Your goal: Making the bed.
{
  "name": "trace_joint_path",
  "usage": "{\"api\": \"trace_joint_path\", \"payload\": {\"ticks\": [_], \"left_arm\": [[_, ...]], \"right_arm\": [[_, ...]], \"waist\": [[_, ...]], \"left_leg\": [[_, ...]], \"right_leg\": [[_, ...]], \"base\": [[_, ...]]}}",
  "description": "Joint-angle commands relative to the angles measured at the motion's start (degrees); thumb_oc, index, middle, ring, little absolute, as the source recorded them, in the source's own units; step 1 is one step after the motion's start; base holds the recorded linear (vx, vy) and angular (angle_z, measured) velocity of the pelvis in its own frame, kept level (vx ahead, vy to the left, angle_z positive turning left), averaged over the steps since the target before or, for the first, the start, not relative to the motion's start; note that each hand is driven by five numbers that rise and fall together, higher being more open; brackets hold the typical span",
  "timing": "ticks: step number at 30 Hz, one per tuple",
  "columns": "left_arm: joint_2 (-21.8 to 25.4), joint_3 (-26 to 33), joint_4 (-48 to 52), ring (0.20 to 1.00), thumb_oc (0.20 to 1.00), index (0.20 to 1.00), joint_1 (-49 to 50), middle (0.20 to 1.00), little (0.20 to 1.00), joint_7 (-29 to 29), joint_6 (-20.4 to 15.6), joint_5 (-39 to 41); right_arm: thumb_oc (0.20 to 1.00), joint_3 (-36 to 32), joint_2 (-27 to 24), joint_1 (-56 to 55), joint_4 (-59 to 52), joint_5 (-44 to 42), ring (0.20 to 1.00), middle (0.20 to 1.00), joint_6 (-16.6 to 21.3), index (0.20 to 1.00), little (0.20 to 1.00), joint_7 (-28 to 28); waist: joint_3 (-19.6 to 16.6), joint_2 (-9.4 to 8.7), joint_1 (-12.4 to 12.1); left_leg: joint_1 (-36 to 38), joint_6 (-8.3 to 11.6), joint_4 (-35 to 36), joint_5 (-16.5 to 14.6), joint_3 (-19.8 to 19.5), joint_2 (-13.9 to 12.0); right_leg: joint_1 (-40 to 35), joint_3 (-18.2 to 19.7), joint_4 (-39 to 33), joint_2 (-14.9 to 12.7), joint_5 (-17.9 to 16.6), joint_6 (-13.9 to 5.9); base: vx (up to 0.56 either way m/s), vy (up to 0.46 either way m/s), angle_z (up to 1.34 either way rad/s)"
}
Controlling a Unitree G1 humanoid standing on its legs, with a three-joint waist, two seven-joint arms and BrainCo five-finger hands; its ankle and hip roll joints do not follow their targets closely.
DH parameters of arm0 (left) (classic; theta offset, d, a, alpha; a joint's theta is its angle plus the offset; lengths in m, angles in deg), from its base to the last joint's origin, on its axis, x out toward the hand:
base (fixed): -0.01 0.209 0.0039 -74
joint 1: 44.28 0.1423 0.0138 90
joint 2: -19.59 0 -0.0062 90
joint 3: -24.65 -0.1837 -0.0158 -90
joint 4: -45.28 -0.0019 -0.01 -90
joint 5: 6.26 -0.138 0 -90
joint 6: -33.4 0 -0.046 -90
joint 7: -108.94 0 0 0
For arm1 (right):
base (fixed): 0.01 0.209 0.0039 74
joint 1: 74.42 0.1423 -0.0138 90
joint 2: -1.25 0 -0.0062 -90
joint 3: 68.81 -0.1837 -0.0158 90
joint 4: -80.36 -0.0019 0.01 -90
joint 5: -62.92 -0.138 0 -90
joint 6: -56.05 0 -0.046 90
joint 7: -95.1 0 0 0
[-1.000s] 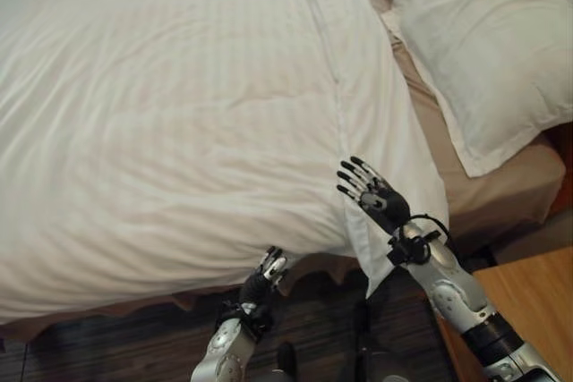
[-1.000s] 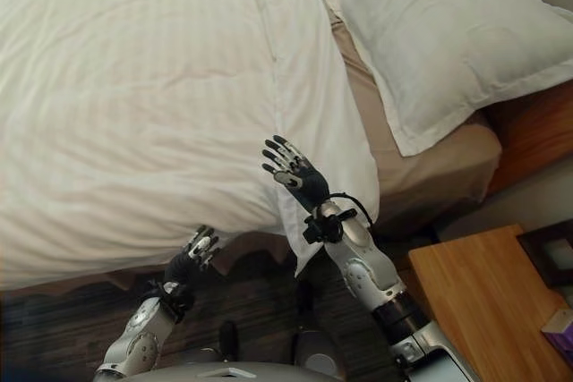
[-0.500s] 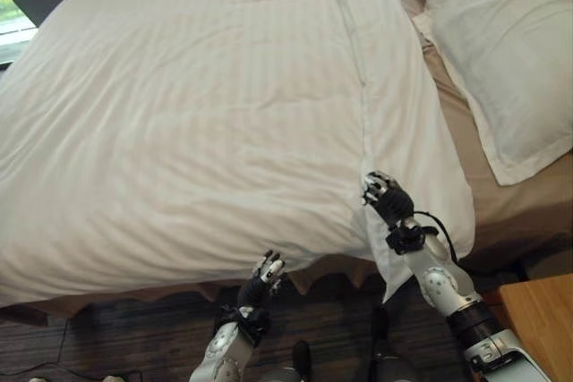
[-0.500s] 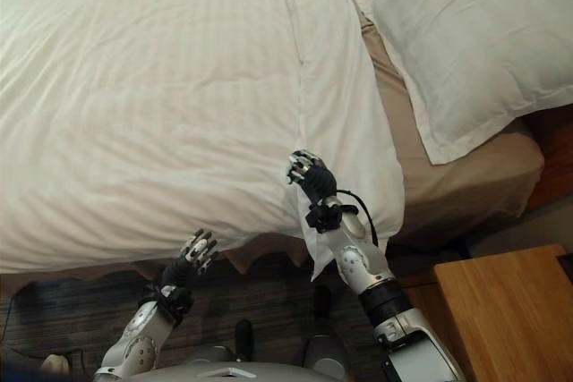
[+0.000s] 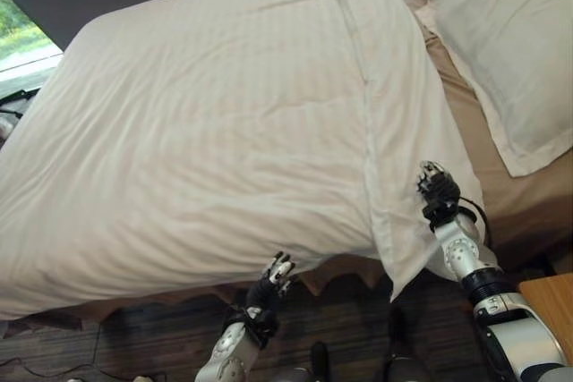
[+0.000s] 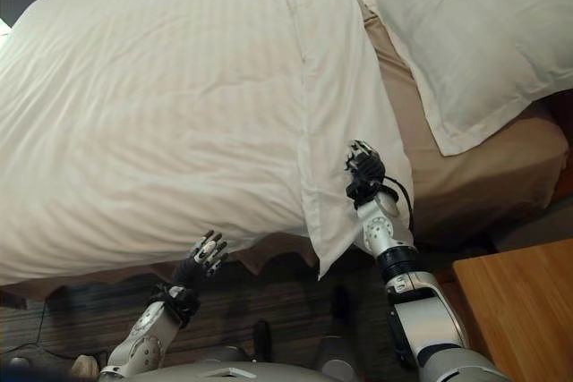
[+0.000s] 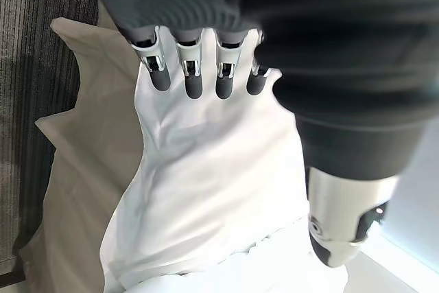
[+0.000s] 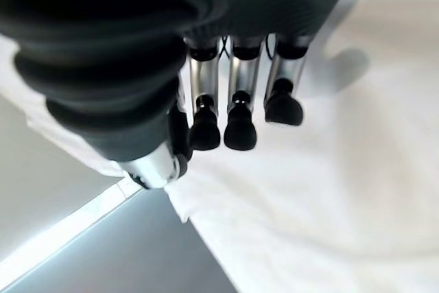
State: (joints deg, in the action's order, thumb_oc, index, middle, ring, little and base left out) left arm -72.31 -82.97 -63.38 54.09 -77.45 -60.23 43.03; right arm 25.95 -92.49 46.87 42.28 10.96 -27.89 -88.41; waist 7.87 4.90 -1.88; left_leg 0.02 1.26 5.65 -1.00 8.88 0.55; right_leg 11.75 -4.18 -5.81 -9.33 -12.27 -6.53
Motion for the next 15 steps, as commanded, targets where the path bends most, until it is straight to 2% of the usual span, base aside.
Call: {"api": "trace_joint_path", "payload": {"ticks": [1, 3, 8, 15], "left_arm": [[2.2, -0.8, 2.7, 1.000, 1.000, 1.000, -2.9, 1.000, 1.000, -1.9, -1.5, 2.3], [1.6, -0.4, 2.7, 1.000, 1.000, 1.000, -2.7, 1.000, 1.000, -2.2, -1.3, 2.7], [0.3, 0.3, 2.1, 1.000, 1.000, 1.000, -2.6, 1.000, 1.000, -2.5, -1.8, 2.0], [-0.9, 0.0, 1.5, 1.000, 1.000, 1.000, -2.9, 1.000, 1.000, -2.2, -2.2, 2.1]], "right_arm": [[0.200, -3.4, -0.7, 1.8, 6.9, -1.1, 0.200, 0.200, -1.0, 0.200, 0.200, 0.2], [0.200, -5.9, 0.4, -1.8, 12.1, -1.9, 0.200, 0.200, -2.1, 0.200, 0.200, 0.9], [0.200, -9.5, 3.8, -13.5, 16.5, -1.0, 0.200, 0.200, -2.7, 0.200, 0.200, 2.6], [0.200, -16.4, 3.2, -20.8, 21.3, -4.1, 0.200, 0.200, -2.3, 0.200, 0.200, 2.4]], "waist": [[1.2, 0.48, -0.9], [1.3, 0.75, -0.5], [1.6, 0.67, 1.7], [1.6, -0.29, 4.4]], "left_leg": [[-3.6, 0.30, -0.6, 2.1, -0.1, 0.8], [-3.5, 0.29, -0.6, 2.0, -0.4, 0.8], [-3.1, 0.35, -0.6, 1.8, -0.3, 0.7], [-2.9, 0.33, -0.6, 1.2, 0.5, 0.5]], "right_leg": [[-3.1, 2.0, 1.7, -2.3, 3.4, -3.09], [-3.2, 1.8, 2.0, -2.2, 3.8, -3.01], [-3.4, 2.0, 2.2, -2.1, 4.3, -3.03], [-3.3, 2.7, 2.0, -1.8, 4.4, -3.21]], "base": [[0.02, -0.013, 0.03], [0.02, -0.013, 0.00], [0.02, -0.015, 0.05], [0.01, 0.002, -0.06]]}}
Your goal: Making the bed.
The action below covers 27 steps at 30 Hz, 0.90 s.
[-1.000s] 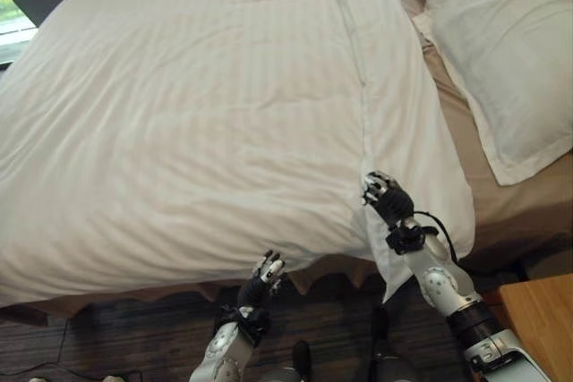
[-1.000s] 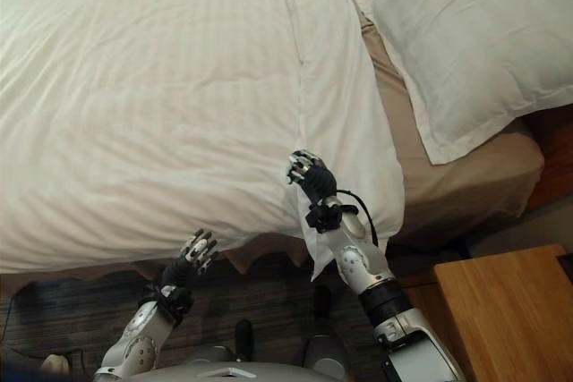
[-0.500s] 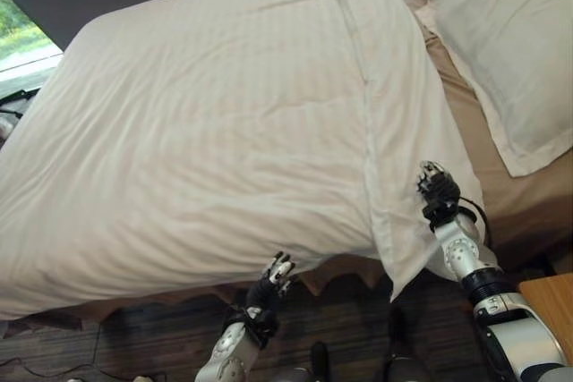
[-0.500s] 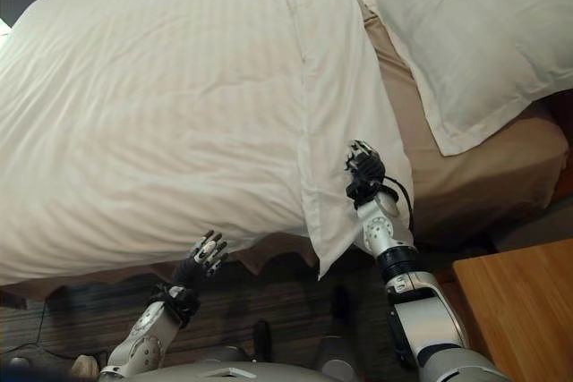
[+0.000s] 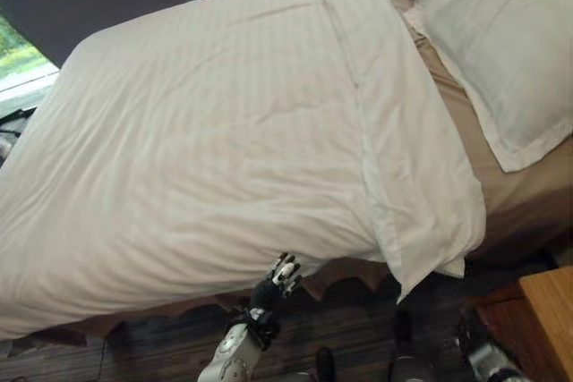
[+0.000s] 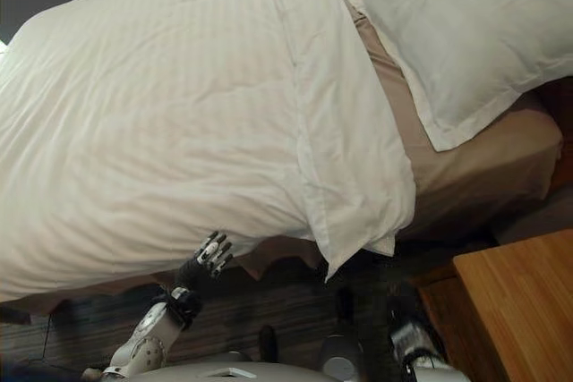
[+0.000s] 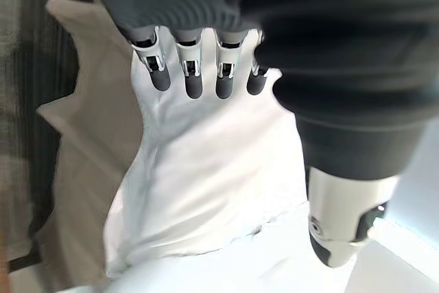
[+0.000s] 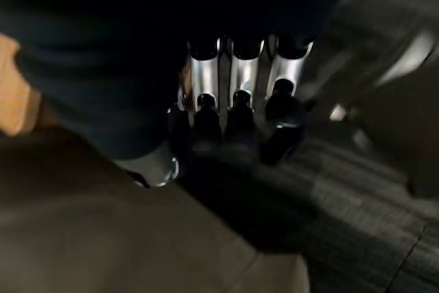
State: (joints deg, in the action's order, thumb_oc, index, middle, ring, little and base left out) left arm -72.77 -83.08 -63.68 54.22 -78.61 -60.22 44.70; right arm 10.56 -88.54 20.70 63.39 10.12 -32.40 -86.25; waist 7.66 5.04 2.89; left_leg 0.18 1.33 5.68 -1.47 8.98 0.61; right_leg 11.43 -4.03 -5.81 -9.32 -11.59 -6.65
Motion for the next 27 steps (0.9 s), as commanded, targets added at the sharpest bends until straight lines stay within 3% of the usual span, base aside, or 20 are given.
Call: {"api": "trace_joint_path", "payload": {"ticks": [1, 6, 7, 11, 12, 13, 19, 27], "left_arm": [[-0.5, 0.0, 2.0, 1.000, 1.000, 1.000, -3.0, 1.000, 1.000, -1.0, -2.3, 0.4], [-0.2, 0.8, 1.9, 1.000, 1.000, 1.000, -3.1, 1.000, 1.000, -0.2, -3.0, 0.0], [-0.2, 2.2, 2.1, 1.000, 1.000, 1.000, -2.7, 1.000, 1.000, 0.4, -3.4, -0.5], [-0.2, 4.5, 1.8, 1.000, 1.000, 1.000, -1.7, 1.000, 1.000, 0.7, -3.7, -2.7], [-0.2, 5.0, 1.7, 1.000, 1.000, 1.000, -1.6, 1.000, 1.000, 0.8, -3.7, -3.1], [-0.1, 5.3, 1.4, 1.000, 1.000, 1.000, -1.4, 1.000, 1.000, 0.9, -3.7, -3.5], [0.8, 8.3, 0.4, 1.000, 1.000, 1.000, 2.0, 1.000, 1.000, 1.0, -3.3, -6.7], [1.2, 8.7, -0.2, 1.000, 1.000, 1.000, 4.8, 1.000, 1.000, 1.7, -3.0, -8.5]], "right_arm": [[0.200, -1.7, -1.3, 4.9, -0.7, -3.5, 0.200, 0.200, 2.8, 0.200, 0.200, -0.2], [0.200, -3.0, -2.6, 2.5, -9.5, -3.9, 0.200, 0.200, 6.3, 0.200, 0.200, -2.2], [0.200, -2.5, -2.5, -0.3, -22.1, -1.3, 0.200, 0.200, 9.3, 0.200, 0.200, -2.8], [0.200, -1.4, -0.5, -6.3, -38.9, 6.5, 0.200, 0.200, 12.1, 0.200, 0.200, -3.9], [0.950, -1.0, -0.2, -7.1, -42.0, 8.4, 0.950, 0.950, 12.6, 0.950, 0.950, -4.2], [1.000, -0.6, 0.5, -7.8, -44.0, 9.8, 1.000, 1.000, 13.0, 1.000, 1.000, -4.6], [1.000, 3.5, 1.4, -11.0, -52.5, 23.9, 1.000, 1.000, 12.5, 1.000, 1.000, -7.2], [1.000, 7.4, 4.3, -12.0, -55.2, 20.1, 1.000, 1.000, 11.7, 1.000, 1.000, -4.2]], "waist": [[1.7, -0.63, -0.1], [1.3, -1.77, 1.1], [1.2, -2.48, 1.9], [0.3, -4.03, 2.6], [0.1, -4.35, 2.7], [-0.1, -4.69, 2.7], [-1.2, -6.26, 1.9], [-1.8, -6.67, 0.9]], "left_leg": [[-3.0, 0.26, -0.7, 1.7, 0.6, 0.4], [-2.8, 0.21, -0.7, 1.5, 1.0, 0.2], [-2.6, 0.17, -0.7, 1.5, 1.2, 0.1], [-2.0, 0.04, -0.7, 1.2, 1.1, -0.2], [-1.7, 0.05, -0.7, 1.2, 1.1, -0.3], [-1.5, 0.04, -0.7, 1.1, 1.1, -0.4], [0.8, -0.12, -0.7, 0.6, 0.2, -1.1], [1.9, -0.14, -0.7, 0.4, -0.2, -1.3]], "right_leg": [[-3.0, 2.7, 1.9, -1.9, 3.6, -3.17], [-3.0, 3.1, 2.0, -1.8, 3.4, -3.38], [-2.9, 3.5, 2.3, -1.7, 3.2, -3.45], [-3.5, 3.5, 2.6, -1.4, 3.3, -3.55], [-3.7, 3.4, 2.7, -1.2, 3.3, -3.53], [-4.0, 3.3, 2.8, -1.2, 3.5, -3.47], [-6.3, 2.4, 4.0, -0.7, 4.7, -3.24], [-7.9, 1.7, 3.9, -0.5, 5.2, -3.14]], "base": [[0.00, 0.009, -0.09], [0.00, 0.009, -0.07], [0.00, 0.007, -0.05], [0.00, 0.003, -0.01], [0.00, 0.000, 0.00], [0.00, 0.000, 0.00], [0.00, 0.000, 0.03], [0.01, 0.005, 0.07]]}}
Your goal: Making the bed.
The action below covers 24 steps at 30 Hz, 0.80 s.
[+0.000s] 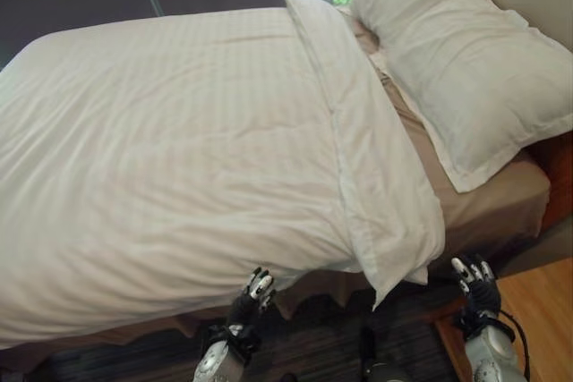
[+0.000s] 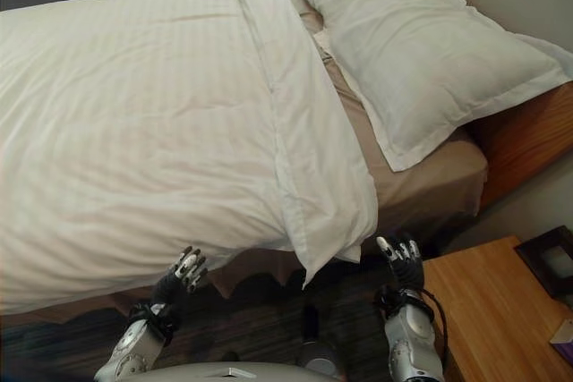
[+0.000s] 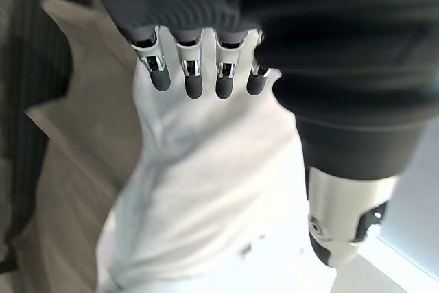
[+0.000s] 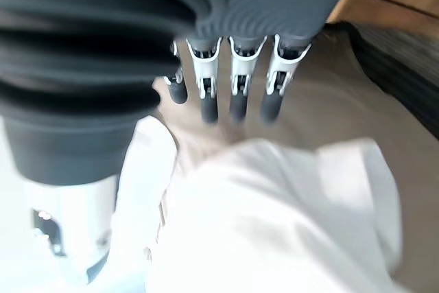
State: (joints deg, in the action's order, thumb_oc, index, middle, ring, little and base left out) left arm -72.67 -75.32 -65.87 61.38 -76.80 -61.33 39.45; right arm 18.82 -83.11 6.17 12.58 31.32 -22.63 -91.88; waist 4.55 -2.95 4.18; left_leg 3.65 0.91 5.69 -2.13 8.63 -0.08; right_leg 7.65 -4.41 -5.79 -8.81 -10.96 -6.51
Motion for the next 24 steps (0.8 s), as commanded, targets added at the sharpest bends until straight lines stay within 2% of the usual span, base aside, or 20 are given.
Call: {"api": "trace_joint_path", "payload": {"ticks": [1, 3, 5, 6, 7, 8, 10, 12, 13, 14, 15, 16, 17, 18, 19, 21, 22, 24], "left_arm": [[1.0, 0.7, 2.0, 1.000, 1.000, 1.000, -2.2, 1.000, 1.000, -0.1, -1.8, -3.5], [1.0, 0.0, 2.2, 1.000, 1.000, 1.000, -2.6, 1.000, 1.000, -0.2, -2.1, -4.1], [2.0, -0.7, 3.7, 1.000, 1.000, 1.000, -3.5, 1.000, 1.000, 0.3, -2.6, -4.6], [2.5, -1.4, 3.7, 1.000, 1.000, 1.000, -4.9, 1.000, 1.000, 0.3, -2.8, -4.5], [3.1, -2.5, 3.7, 1.000, 1.000, 1.000, -7.3, 1.000, 1.000, 0.4, -3.4, -4.6], [3.1, -2.5, 3.7, 1.000, 1.000, 1.000, -7.4, 1.000, 1.000, 0.4, -3.4, -4.6], [3.4, -2.0, 3.4, 1.000, 1.000, 1.000, -8.7, 1.000, 1.000, 0.8, -3.8, -4.8], [3.6, -0.8, 2.7, 1.000, 1.000, 1.000, -9.9, 1.000, 1.000, 1.2, -4.4, -3.7], [3.6, -0.4, 2.5, 1.000, 1.000, 1.000, -9.9, 1.000, 1.000, 1.3, -4.5, -3.6], [3.5, 0.5, 1.4, 1.000, 1.000, 1.000, -10.3, 1.000, 1.000, 1.6, -5.1, -2.3], [3.5, 0.5, 1.4, 1.000, 1.000, 1.000, -10.3, 1.000, 1.000, 1.6, -5.1, -2.3], [3.1, 0.9, 0.8, 1.000, 1.000, 1.000, -10.6, 1.000, 1.000, 1.9, -5.1, -1.4], [2.7, 0.9, -0.6, 1.000, 1.000, 1.000, -10.5, 1.000, 1.000, 2.2, -4.9, -1.1], [1.9, 0.8, -1.0, 1.000, 1.000, 1.000, -10.2, 1.000, 1.000, 2.6, -5.0, -1.4], [1.6, 0.8, -1.8, 1.000, 1.000, 1.000, -10.5, 1.000, 1.000, 3.5, -5.5, -2.2], [0.3, 0.8, -2.7, 1.000, 1.000, 1.000, -10.1, 1.000, 1.000, 4.2, -5.3, -1.6], [-0.5, 0.8, -2.5, 1.000, 1.000, 1.000, -9.2, 1.000, 1.000, 2.9, -4.5, -0.4], [-0.6, 1.3, -2.0, 1.000, 1.000, 1.000, -7.2, 1.000, 1.000, 1.9, -3.7, -0.5]], "right_arm": [[1.000, 0.1, -1.0, 2.4, -5.0, -1.5, 1.000, 1.000, 1.9, 1.000, 1.000, 2.2], [1.000, 2.0, -1.2, 2.6, -5.5, -1.0, 1.000, 1.000, 1.7, 1.000, 1.000, 2.6], [1.000, 4.3, -1.5, 4.4, -6.8, -0.8, 1.000, 1.000, 2.0, 1.000, 1.000, 2.6], [1.000, 4.6, -1.4, 4.7, -7.6, -0.9, 1.000, 1.000, 2.2, 1.000, 1.000, 2.5], [1.000, 4.5, -1.9, 4.8, -8.6, -1.1, 1.000, 1.000, 2.6, 1.000, 1.000, 2.4], [1.000, 4.5, -1.9, 4.8, -8.6, -1.1, 1.000, 1.000, 2.6, 1.000, 1.000, 2.4], [1.000, 5.1, -2.2, 5.4, -9.7, -1.5, 1.000, 1.000, 2.8, 1.000, 1.000, 2.6], [1.000, 5.6, -3.5, 6.5, -10.0, 0.2, 1.000, 1.000, 2.9, 1.000, 1.000, 2.6], [1.000, 5.7, -4.2, 6.9, -10.5, 1.4, 1.000, 1.000, 2.9, 1.000, 1.000, 1.9], [1.000, 6.0, -5.7, 9.6, -10.3, 2.2, 1.000, 1.000, 3.3, 1.000, 1.000, 0.7], [1.000, 6.0, -5.7, 9.7, -10.3, 2.2, 1.000, 1.000, 3.3, 1.000, 1.000, 0.7], [1.000, 5.9, -6.3, 11.0, -9.8, 1.4, 1.000, 1.000, 3.6, 1.000, 1.000, 0.5], [1.000, 5.9, -6.6, 11.8, -10.0, 0.4, 1.000, 1.000, 3.9, 1.000, 1.000, 0.2], [1.000, 5.9, -7.2, 12.3, -9.6, -0.4, 1.000, 1.000, 4.1, 1.000, 1.000, 0.4], [1.000, 6.0, -8.2, 13.0, -9.5, -0.1, 1.000, 1.000, 4.2, 1.000, 1.000, 0.2], [1.000, 6.0, -9.2, 13.4, -9.5, 0.1, 1.000, 1.000, 3.9, 1.000, 1.000, -0.4], [1.000, 5.7, -9.5, 13.6, -8.6, 0.1, 1.000, 1.000, 3.6, 1.000, 1.000, -0.4], [1.000, 5.0, -9.3, 12.4, -8.7, -0.3, 1.000, 1.000, 3.4, 1.000, 1.000, -0.6]], "waist": [[1.2, 1.28, -0.4], [1.5, 1.31, -0.5], [2.8, 1.38, -1.2], [3.4, 1.67, -0.8], [4.1, 2.61, -0.1], [4.1, 2.58, -0.1], [3.9, 3.04, -0.8], [3.7, 2.67, -2.1], [3.2, 2.22, -3.2], [3.6, 1.15, -5.9], [3.7, 1.11, -5.8], [3.8, 1.03, -6.6], [3.9, 1.15, -7.5], [4.6, 1.86, -7.5], [5.9, 2.55, -7.4], [7.7, 1.81, -6.8], [7.9, 0.84, -6.7], [7.3, 0.09, -5.9]], "left_leg": [[-1.3, 0.24, -0.7, 0.9, 0.2, -0.6], [-0.8, 0.04, -0.7, 0.8, 0.3, -0.7], [-0.8, -0.18, -0.7, 1.6, 1.9, -1.4], [-1.5, -0.12, -0.7, 2.4, 1.2, -1.9], [-3.3, -0.24, -0.8, 3.8, -1.0, -2.5], [-3.4, -0.24, -0.9, 3.8, -1.0, -2.5], [-5.7, -0.10, -1.6, 5.1, -3.4, -2.8], [-7.6, 0.36, -2.4, 6.5, -6.8, -2.9], [-9.0, 0.71, -2.9, 6.9, -7.9, -3.1], [-13.1, 1.89, -5.0, 8.8, -11.0, -3.6], [-13.1, 1.88, -5.1, 8.7, -11.1, -3.6], [-15.1, 3.42, -5.4, 10.7, -12.3, -3.9], [-16.8, 4.18, -5.1, 12.2, -13.1, -4.1], [-18.9, 5.57, -5.5, 14.5, -14.4, -4.4], [-20.1, 6.89, -5.8, 15.9, -14.1, -4.4], [-19.6, 5.82, -10.3, 13.3, -11.7, -4.6], [-19.0, 5.27, -16.1, 10.5, -11.9, -4.5], [-15.5, 3.97, -19.5, 7.5, -5.4, -7.0]], "right_leg": [[-4.2, 2.3, 3.9, -0.9, 4.7, -3.27], [-4.0, 2.8, 4.5, -0.7, 4.7, -3.19], [-1.0, 3.7, 9.1, 0.7, 3.6, -3.48], [-0.1, 6.4, 11.7, 2.0, 5.0, -3.77], [0.4, 11.1, 16.3, 5.1, 8.9, -3.14], [0.5, 11.1, 16.6, 5.1, 9.1, -3.13], [-0.4, 10.3, 22.5, 5.6, 12.1, -1.53], [-2.4, 11.5, 26.2, 7.3, 15.1, -0.31], [-3.9, 11.5, 25.2, 7.2, 16.3, 0.19], [-8.5, 12.3, 19.2, 8.1, 20.8, 2.12], [-8.7, 12.2, 19.0, 8.1, 20.8, 2.12], [-10.6, 13.0, 14.5, 9.0, 20.7, 2.87], [-11.9, 12.9, 10.9, 8.9, 20.2, 3.18], [-12.3, 11.6, 9.8, 9.3, 19.9, 3.44], [-11.7, 9.8, 10.1, 9.9, 19.1, 3.76], [-10.4, 7.2, 10.5, 8.8, 18.1, 4.09], [-9.5, 6.3, 10.1, 7.8, 16.8, 4.15], [-8.6, 1.7, 9.1, 6.5, 15.6, 4.18]], "base": [[0.00, 0.000, 0.00], [-0.03, 0.001, -0.02], [-0.16, -0.031, -0.15], [-0.27, -0.040, -0.36], [-0.20, -0.027, -0.10], [-0.24, -0.054, 0.16], [-0.20, -0.134, 0.98], [-0.20, -0.238, 1.06], [-0.35, -0.447, 0.97], [-0.28, -0.348, 0.99], [-0.34, -0.390, 0.92], [-0.24, -0.265, 0.67], [-0.37, -0.376, 0.80], [-0.42, -0.359, 0.98], [-0.45, -0.283, 1.24], [-0.49, -0.207, 1.25], [-0.47, -0.191, 0.71], [-0.41, -0.172, 0.37]]}}
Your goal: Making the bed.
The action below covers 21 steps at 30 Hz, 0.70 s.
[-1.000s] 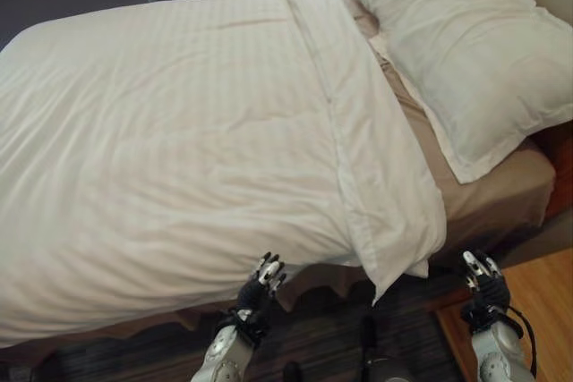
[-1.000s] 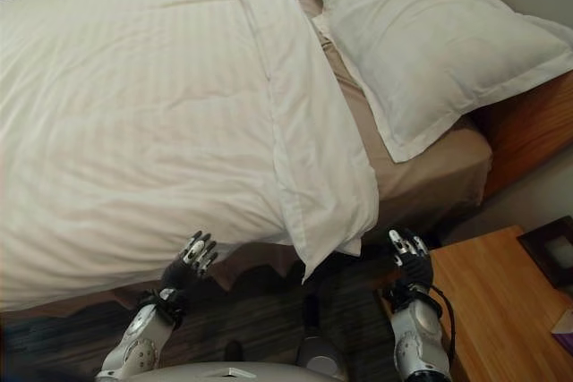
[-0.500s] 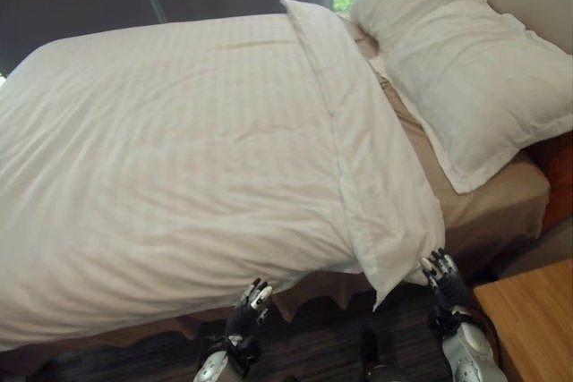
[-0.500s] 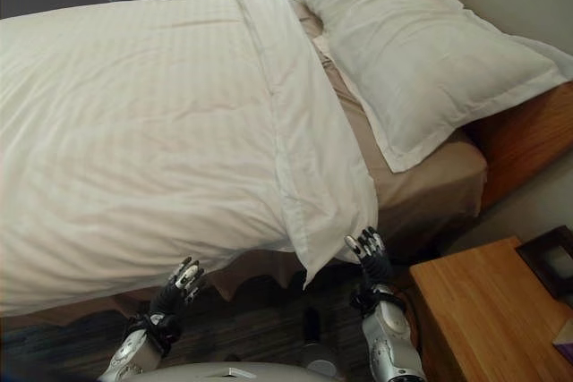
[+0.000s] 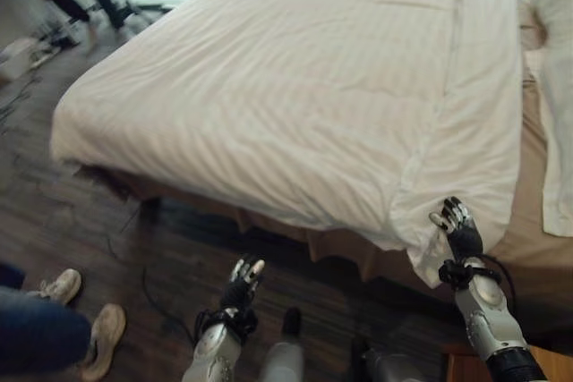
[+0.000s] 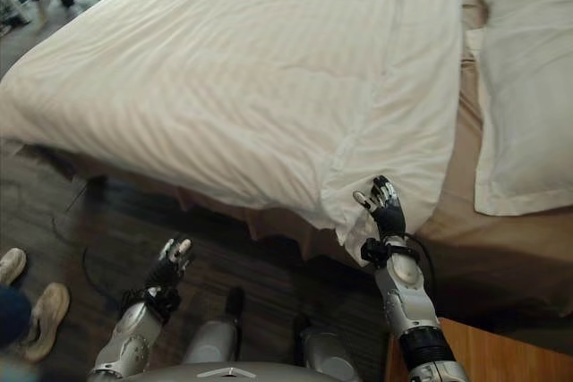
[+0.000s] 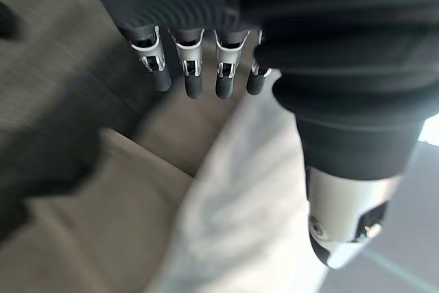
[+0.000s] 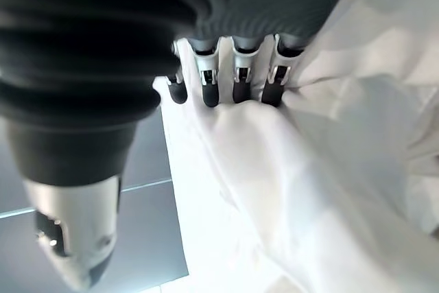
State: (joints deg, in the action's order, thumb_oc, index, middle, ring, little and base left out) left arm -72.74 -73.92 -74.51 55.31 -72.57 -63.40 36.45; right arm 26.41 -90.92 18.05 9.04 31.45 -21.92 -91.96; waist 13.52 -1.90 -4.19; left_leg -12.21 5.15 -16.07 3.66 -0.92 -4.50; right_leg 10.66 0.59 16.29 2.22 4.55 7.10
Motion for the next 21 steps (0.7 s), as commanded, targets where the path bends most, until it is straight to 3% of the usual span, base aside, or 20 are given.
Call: {"api": "trace_joint_path", "payload": {"ticks": [1, 3, 4, 5, 7, 8, 11, 13, 14, 15, 16, 17, 18, 20, 21], "left_arm": [[-0.7, -0.1, 7.3, 1.000, 1.000, 1.000, -0.4, 1.000, 1.000, -2.8, -1.2, 3.0], [-0.9, 0.1, 7.5, 1.000, 1.000, 1.000, 0.5, 1.000, 1.000, -3.7, -0.5, 3.7], [-0.9, 0.1, 7.5, 1.000, 1.000, 1.000, 0.5, 1.000, 1.000, -3.6, -0.5, 3.7], [-1.0, -0.1, 7.5, 1.000, 1.000, 1.000, 0.6, 1.000, 1.000, -3.8, -0.3, 3.5], [-0.8, -1.3, 8.1, 1.000, 1.000, 1.000, -0.1, 1.000, 1.000, -3.7, -0.1, 2.7], [-0.8, -3.0, 8.9, 1.000, 1.000, 1.000, -1.8, 1.000, 1.000, -4.2, 0.1, 2.6], [-0.2, -4.0, 10.7, 1.000, 1.000, 1.000, -2.8, 1.000, 1.000, -4.0, -0.4, 1.9], [0.5, -3.3, 12.9, 1.000, 1.000, 1.000, -2.3, 1.000, 1.000, -3.6, -0.5, 1.6], [1.0, -3.1, 13.6, 1.000, 1.000, 1.000, -2.1, 1.000, 1.000, -3.5, -0.6, 1.3], [2.0, -3.2, 13.5, 1.000, 1.000, 1.000, -2.3, 1.000, 1.000, -3.6, -0.8, 1.2], [2.6, -3.8, 13.1, 1.000, 1.000, 1.000, -2.7, 1.000, 1.000, -3.7, -0.9, 1.2], [2.8, -4.0, 13.0, 1.000, 1.000, 1.000, -3.0, 1.000, 1.000, -3.4, -1.3, 0.1], [2.9, -3.7, 12.8, 1.000, 1.000, 1.000, -3.2, 1.000, 1.000, -3.5, -1.7, -1.0], [2.6, -2.2, 11.6, 1.000, 1.000, 1.000, -3.3, 1.000, 1.000, -2.6, -2.8, -2.4], [2.1, -1.4, 12.5, 1.000, 1.000, 1.000, -2.6, 1.000, 1.000, -3.0, -3.1, -2.2]], "right_arm": [[1.000, -3.3, -1.3, -0.8, -5.5, -0.5, 1.000, 1.000, 2.6, 1.000, 1.000, -0.1], [1.000, -4.5, -1.1, -4.7, -6.6, 1.2, 1.000, 1.000, 2.3, 1.000, 1.000, -0.1], [1.000, -4.5, -1.0, -4.7, -6.6, 1.2, 1.000, 1.000, 2.3, 1.000, 1.000, -0.1], [1.000, -4.9, -0.9, -6.1, -6.6, 2.0, 1.000, 1.000, 2.3, 1.000, 1.000, -0.2], [1.000, -5.8, -0.1, -8.1, -6.2, 1.5, 1.000, 1.000, 2.2, 1.000, 1.000, -0.7], [1.000, -7.1, 0.9, -9.6, -5.8, -1.5, 1.000, 1.000, 2.7, 1.000, 1.000, -0.4], [1.000, -7.3, 0.7, -9.9, -6.0, -1.5, 1.000, 1.000, 2.7, 1.000, 1.000, -0.4], [1.000, -7.3, 0.7, -10.0, -6.8, 0.0, 1.000, 1.000, 2.3, 1.000, 1.000, -0.5], [1.000, -7.1, 1.3, -9.9, -6.5, 0.2, 1.000, 1.000, 2.2, 1.000, 1.000, -0.5], [1.000, -7.2, 2.4, -10.3, -7.2, -0.9, 1.000, 1.000, 2.5, 1.000, 1.000, -0.7], [1.000, -7.3, 3.9, -11.1, -7.7, -4.3, 1.000, 1.000, 3.1, 1.000, 1.000, -0.1], [1.000, -6.9, 4.9, -11.6, -7.5, -6.4, 1.000, 1.000, 2.9, 1.000, 1.000, 0.5], [1.000, -6.7, 5.2, -11.9, -7.2, -6.4, 1.000, 1.000, 3.0, 1.000, 1.000, 0.9], [1.000, -6.5, 5.1, -12.4, -7.6, -4.0, 1.000, 1.000, 2.9, 1.000, 1.000, 0.9], [1.000, -5.8, 4.4, -12.3, -7.2, -2.9, 1.000, 1.000, 2.7, 1.000, 1.000, 1.3]], "waist": [[-2.2, -1.01, 3.3], [-3.3, -0.39, 5.3], [-3.4, -0.41, 5.3], [-3.8, 0.24, 6.6], [-5.0, 1.78, 9.1], [-5.8, 3.57, 11.8], [-5.1, 4.86, 13.6], [-3.7, 5.12, 13.7], [-2.6, 4.13, 13.7], [-1.6, 3.63, 14.2], [-1.5, 3.82, 14.9], [-1.4, 4.12, 14.2], [-1.6, 4.29, 13.4], [-3.2, 3.24, 11.0], [-4.5, 2.79, 10.2]], "left_leg": [[2.5, -0.52, 0.3, 1.5, 8.3, -4.7], [7.7, 0.21, -2.6, 1.3, 15.3, -8.6], [7.7, 0.20, -2.5, 1.4, 15.3, -8.6], [11.3, 0.99, -3.5, 0.9, 18.8, -10.3], [16.7, 1.89, -0.8, -1.6, 21.7, -9.5], [19.9, 2.83, 2.2, -6.6, 23.6, -8.2], [20.1, 0.04, 14.5, -9.3, 21.3, -3.4], [20.7, -2.57, 18.9, -9.3, 19.2, -1.0], [20.0, -3.45, 18.6, -8.2, 19.7, -0.3], [18.7, -3.81, 17.4, -7.9, 17.7, -0.3], [17.5, -4.15, 16.5, -7.4, 14.2, -0.1], [16.8, -4.59, 16.2, -7.1, 12.3, 0.1], [16.2, -5.04, 15.8, -6.9, 10.6, 0.4], [14.9, -4.91, 16.0, -6.2, 7.3, 2.0], [14.4, -4.80, 16.6, -6.1, 6.9, 3.0]], "right_leg": [[-11.1, -5.1, -13.0, -4.6, 0.1, -9.21], [-11.1, -10.5, -13.2, -4.4, 0.8, -8.74], [-11.0, -10.5, -13.2, -4.4, 0.7, -8.73], [-11.2, -13.8, -12.9, -4.5, 1.1, -8.62], [-10.6, -18.8, -12.4, -5.3, 0.9, -9.00], [-9.0, -23.0, -11.6, -6.5, 0.3, -10.27], [-3.0, -24.7, -10.1, -9.9, -5.0, -13.14], [2.9, -22.8, -2.3, -12.8, -8.2, -15.68], [5.2, -20.4, 1.1, -14.0, -11.3, -16.65], [7.1, -12.5, 4.1, -12.2, -11.8, -18.50], [7.4, -3.0, 6.5, -7.9, -11.1, -19.13], [6.8, 0.0, 9.0, -6.5, -9.5, -18.55], [4.9, 0.4, 11.2, -6.7, -7.4, -17.23], [-3.5, -0.9, -0.1, -8.1, -2.3, -14.30], [-6.3, -2.2, -6.4, -8.0, -1.9, -14.22]], "base": [[-0.34, -0.164, 0.72], [-0.23, -0.132, 0.99], [-0.15, -0.069, 1.30], [-0.15, -0.014, 1.29], [-0.28, 0.066, 1.00], [-0.36, 0.173, 1.37], [-0.37, 0.277, 1.58], [-0.28, 0.281, 0.73], [-0.35, 0.131, 0.24], [-0.41, 0.052, 0.10], [-0.31, 0.012, 0.17], [-0.20, 0.013, 0.43], [-0.12, -0.012, 0.74], [-0.05, -0.049, 1.34], [0.01, -0.068, 0.96]]}}
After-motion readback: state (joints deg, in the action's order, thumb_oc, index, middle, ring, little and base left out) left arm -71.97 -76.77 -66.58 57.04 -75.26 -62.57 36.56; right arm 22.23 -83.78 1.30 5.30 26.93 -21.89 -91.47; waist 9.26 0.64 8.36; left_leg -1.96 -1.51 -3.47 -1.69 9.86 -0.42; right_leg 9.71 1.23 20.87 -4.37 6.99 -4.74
